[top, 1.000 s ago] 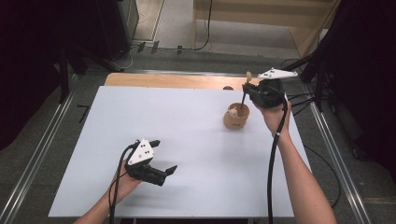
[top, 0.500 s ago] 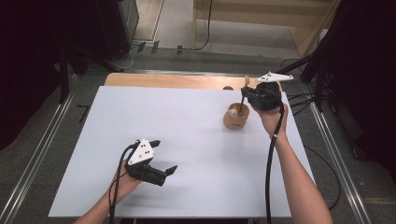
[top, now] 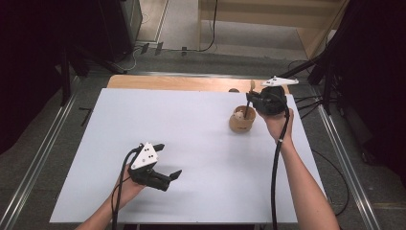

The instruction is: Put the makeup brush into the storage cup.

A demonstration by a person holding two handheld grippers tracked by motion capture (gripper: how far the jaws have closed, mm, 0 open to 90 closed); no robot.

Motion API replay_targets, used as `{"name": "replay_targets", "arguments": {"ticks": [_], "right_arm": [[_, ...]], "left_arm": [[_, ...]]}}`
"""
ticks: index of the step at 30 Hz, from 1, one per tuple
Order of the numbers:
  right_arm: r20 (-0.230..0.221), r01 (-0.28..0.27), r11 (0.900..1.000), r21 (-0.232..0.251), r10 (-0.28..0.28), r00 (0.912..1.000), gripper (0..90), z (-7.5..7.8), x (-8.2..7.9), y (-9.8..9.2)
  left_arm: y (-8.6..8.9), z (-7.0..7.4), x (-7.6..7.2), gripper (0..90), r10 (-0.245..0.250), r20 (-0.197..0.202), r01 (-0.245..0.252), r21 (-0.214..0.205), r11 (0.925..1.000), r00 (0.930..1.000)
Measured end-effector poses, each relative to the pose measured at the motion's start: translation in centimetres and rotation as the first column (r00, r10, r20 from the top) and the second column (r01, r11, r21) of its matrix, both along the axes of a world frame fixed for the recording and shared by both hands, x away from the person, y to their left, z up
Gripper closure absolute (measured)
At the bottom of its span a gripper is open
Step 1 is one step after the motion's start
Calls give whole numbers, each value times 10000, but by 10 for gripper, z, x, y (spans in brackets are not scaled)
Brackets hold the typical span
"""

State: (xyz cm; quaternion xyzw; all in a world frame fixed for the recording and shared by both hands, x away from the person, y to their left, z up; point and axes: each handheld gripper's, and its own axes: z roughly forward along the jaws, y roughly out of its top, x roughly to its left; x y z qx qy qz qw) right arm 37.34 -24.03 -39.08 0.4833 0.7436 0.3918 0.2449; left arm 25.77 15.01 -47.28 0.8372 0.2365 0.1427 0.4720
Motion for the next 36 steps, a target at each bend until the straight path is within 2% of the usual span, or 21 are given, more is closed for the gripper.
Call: {"name": "replay_targets", "arguments": {"ticks": [3,5,7,11,24,36], "right_arm": [[-419,314,9995,64,-311,9986,373,-2,1,1],[-564,405,9991,159,-395,9976,223,-3,0,1],[-622,348,9992,200,-335,9975,151,-3,-1,0],[-504,212,9994,255,-199,9985,88,-2,-6,-2],[-35,-495,9973,545,498,9988,15,-7,-34,-7],[785,-1268,9873,958,1195,9897,0,-13,-69,-11]], "left_arm": [[0,0,0,0,-6,-69,5,-64,10000,10000],[0,0,0,0,-5,-67,4,-92,10000,10000],[-1,0,-1,0,9,-37,-9,-102,9999,10000],[-1,1,0,0,1,-85,-1,-87,10000,10000],[1,5,-1,0,163,99,-161,-212,9996,9998],[9,10,-3,0,549,326,-535,-427,9977,9980]]}}
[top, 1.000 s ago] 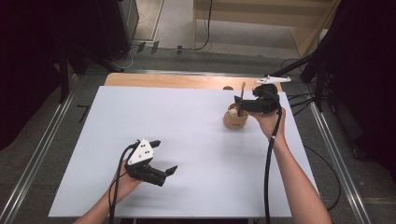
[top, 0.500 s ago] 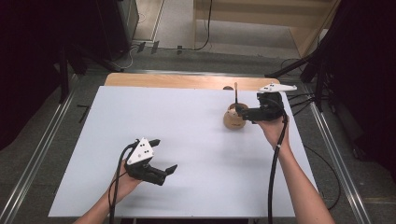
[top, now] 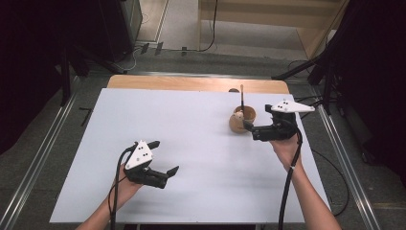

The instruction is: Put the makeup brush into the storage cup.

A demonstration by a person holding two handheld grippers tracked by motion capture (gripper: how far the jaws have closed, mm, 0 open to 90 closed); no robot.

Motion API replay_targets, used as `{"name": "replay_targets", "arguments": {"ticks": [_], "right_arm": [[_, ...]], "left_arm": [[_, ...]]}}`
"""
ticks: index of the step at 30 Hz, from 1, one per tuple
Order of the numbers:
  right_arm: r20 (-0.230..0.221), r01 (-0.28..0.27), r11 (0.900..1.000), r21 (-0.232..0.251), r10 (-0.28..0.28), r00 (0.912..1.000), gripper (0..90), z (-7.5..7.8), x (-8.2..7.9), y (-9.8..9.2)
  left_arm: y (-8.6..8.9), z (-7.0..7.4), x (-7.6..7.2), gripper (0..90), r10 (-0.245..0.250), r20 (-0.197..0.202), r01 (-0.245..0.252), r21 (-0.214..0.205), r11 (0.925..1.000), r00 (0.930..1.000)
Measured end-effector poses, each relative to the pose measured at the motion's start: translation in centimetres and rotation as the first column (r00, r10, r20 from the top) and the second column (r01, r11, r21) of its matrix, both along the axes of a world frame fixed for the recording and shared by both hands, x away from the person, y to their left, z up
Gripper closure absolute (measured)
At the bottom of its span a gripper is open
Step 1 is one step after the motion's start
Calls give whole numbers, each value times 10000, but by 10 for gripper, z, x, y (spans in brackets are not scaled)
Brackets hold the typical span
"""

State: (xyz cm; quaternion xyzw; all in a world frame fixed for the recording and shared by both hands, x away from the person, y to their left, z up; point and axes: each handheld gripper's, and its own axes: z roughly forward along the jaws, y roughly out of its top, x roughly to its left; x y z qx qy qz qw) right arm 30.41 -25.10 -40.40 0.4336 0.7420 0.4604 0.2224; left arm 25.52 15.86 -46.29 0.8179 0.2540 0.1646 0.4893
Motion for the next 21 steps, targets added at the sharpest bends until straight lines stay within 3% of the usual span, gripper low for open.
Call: {"name": "replay_targets", "arguments": {"ticks": [10,21], "right_arm": [[826,-374,9990,-250,393,9958,0,0,-38,6],[1034,-762,9971,-80,766,9917,0,-2,-71,10]], "left_arm": [[14,3,-4,0,93,102,-90,-324,9994,9999],[23,6,-12,0,188,332,-176,-381,9991,9993]]}}
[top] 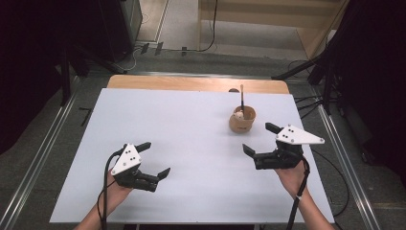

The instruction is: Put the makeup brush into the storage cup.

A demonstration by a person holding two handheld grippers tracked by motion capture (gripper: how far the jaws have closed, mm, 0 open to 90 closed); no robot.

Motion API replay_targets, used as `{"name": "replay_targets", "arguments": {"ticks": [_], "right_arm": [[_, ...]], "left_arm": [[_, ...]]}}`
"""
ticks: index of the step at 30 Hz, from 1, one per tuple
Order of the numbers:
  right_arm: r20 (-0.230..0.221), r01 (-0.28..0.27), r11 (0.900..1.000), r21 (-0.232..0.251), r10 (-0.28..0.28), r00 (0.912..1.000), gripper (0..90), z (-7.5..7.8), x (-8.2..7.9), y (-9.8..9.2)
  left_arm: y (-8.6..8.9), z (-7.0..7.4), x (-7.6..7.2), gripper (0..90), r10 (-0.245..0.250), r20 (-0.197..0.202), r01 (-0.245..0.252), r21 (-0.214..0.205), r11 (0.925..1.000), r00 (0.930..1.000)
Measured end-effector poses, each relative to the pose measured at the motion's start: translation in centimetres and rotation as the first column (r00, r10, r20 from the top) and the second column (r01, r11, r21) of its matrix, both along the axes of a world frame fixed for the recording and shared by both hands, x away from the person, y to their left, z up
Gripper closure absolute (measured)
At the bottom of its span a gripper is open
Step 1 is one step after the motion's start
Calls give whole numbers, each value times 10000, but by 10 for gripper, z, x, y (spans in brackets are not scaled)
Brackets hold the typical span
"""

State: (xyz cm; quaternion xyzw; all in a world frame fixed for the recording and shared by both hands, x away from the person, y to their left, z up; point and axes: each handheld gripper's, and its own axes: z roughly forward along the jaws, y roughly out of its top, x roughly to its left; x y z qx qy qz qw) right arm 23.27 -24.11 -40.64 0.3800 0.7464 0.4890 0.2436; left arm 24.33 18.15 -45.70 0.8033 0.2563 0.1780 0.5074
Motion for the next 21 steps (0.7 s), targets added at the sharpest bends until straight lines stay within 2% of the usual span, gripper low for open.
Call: {"name": "replay_targets", "arguments": {"ticks": [6,11,18,21], "right_arm": [[30,-128,9998,157,127,9999,0,-6,-16,-1],[-4,-40,10000,11,40,10000,0,-11,-30,-3],[417,264,9993,277,-275,9988,0,-20,-49,-12],[418,382,9987,326,-395,9983,0,-23,-56,-15]], "left_arm": [[5,2,-5,0,66,121,-65,-24,10000,9999],[7,4,-6,0,74,264,-73,-47,10000,9996],[7,2,-8,0,97,283,-100,107,9999,9996],[9,3,-10,0,189,330,-190,50,9998,9993]]}}
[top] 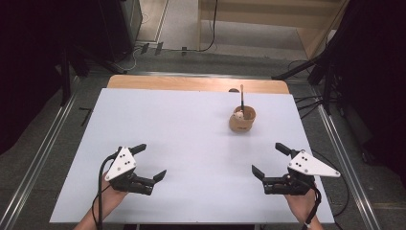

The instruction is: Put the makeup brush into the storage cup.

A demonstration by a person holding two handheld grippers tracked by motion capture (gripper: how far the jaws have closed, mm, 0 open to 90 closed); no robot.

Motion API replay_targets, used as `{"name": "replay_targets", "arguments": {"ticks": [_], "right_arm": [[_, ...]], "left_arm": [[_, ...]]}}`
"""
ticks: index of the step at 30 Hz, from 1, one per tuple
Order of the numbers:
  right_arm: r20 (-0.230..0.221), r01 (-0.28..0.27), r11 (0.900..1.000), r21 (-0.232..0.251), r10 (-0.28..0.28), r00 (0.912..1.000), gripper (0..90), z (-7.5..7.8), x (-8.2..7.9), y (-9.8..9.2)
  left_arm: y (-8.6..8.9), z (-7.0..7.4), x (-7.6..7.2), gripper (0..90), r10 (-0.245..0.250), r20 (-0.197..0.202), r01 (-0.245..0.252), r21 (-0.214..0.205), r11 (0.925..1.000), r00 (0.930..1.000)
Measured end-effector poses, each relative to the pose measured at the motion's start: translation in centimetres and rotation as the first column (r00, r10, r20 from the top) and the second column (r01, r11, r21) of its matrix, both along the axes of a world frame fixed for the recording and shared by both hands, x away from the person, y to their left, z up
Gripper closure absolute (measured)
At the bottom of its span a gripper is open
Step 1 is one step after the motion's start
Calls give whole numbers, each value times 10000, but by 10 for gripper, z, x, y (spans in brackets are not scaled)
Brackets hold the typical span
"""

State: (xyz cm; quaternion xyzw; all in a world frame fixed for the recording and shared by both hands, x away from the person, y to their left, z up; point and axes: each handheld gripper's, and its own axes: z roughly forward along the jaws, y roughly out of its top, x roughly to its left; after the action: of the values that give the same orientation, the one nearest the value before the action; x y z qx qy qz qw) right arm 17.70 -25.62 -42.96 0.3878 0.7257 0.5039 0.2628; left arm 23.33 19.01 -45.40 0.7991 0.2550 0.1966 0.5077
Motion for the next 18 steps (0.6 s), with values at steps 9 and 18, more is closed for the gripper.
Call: {"name": "replay_targets", "arguments": {"ticks": [9,18], "right_arm": [[-173,-86,10000,45,86,9998,0,-12,-16,-4],[-164,-724,9974,-58,723,9972,0,-18,-29,-3]], "left_arm": [[5,-2,-5,0,147,-34,-147,49,9999,9999],[11,-3,-14,0,202,83,-201,-22,9998,9998]]}}
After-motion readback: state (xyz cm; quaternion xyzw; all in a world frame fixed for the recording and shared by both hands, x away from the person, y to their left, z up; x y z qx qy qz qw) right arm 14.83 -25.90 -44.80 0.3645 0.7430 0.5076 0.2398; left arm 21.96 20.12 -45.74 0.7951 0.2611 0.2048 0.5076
